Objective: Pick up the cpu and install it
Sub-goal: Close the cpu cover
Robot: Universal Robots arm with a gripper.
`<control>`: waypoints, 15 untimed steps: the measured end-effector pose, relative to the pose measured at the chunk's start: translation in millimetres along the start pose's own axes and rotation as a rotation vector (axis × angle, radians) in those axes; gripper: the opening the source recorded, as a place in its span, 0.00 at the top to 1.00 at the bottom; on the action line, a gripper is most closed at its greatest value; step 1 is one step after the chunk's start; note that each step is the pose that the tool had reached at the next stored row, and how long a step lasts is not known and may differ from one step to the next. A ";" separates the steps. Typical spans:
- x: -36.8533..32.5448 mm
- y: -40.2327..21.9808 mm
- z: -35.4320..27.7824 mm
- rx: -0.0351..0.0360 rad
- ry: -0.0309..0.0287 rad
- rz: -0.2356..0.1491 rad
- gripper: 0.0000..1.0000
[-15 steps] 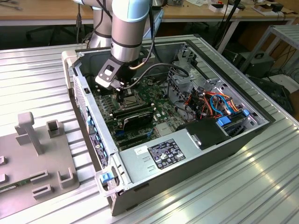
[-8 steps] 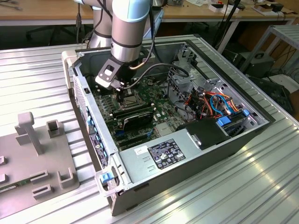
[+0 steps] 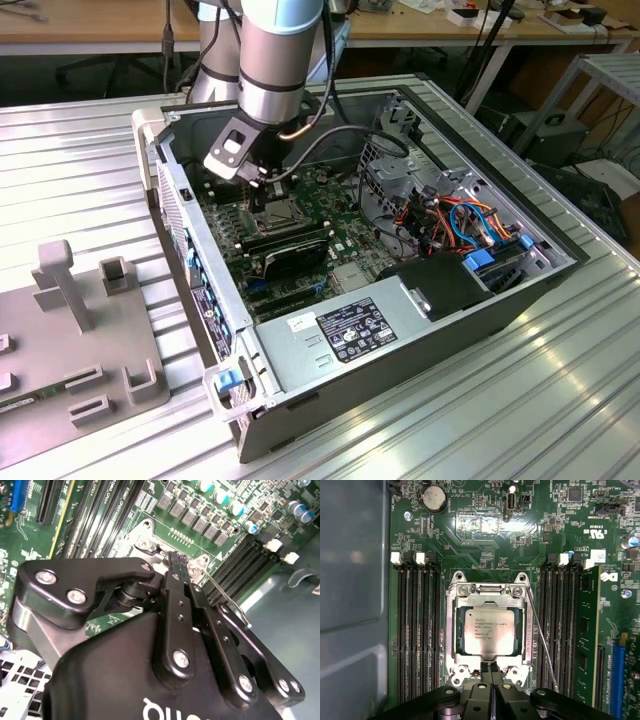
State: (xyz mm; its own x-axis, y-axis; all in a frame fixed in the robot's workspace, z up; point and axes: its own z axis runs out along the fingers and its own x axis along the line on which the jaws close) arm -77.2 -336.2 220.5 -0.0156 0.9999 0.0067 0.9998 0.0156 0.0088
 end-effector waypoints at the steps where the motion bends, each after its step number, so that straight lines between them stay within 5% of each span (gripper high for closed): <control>1: 0.0 0.0 -2.1 0.0000 0.0000 0.000 0.89; 15: 0.1 0.2 -14.7 -0.0001 0.0001 0.000 0.89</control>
State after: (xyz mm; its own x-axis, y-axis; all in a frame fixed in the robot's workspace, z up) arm -77.1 -336.2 235.2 -0.0157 0.9999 0.0068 0.9998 0.0156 0.0090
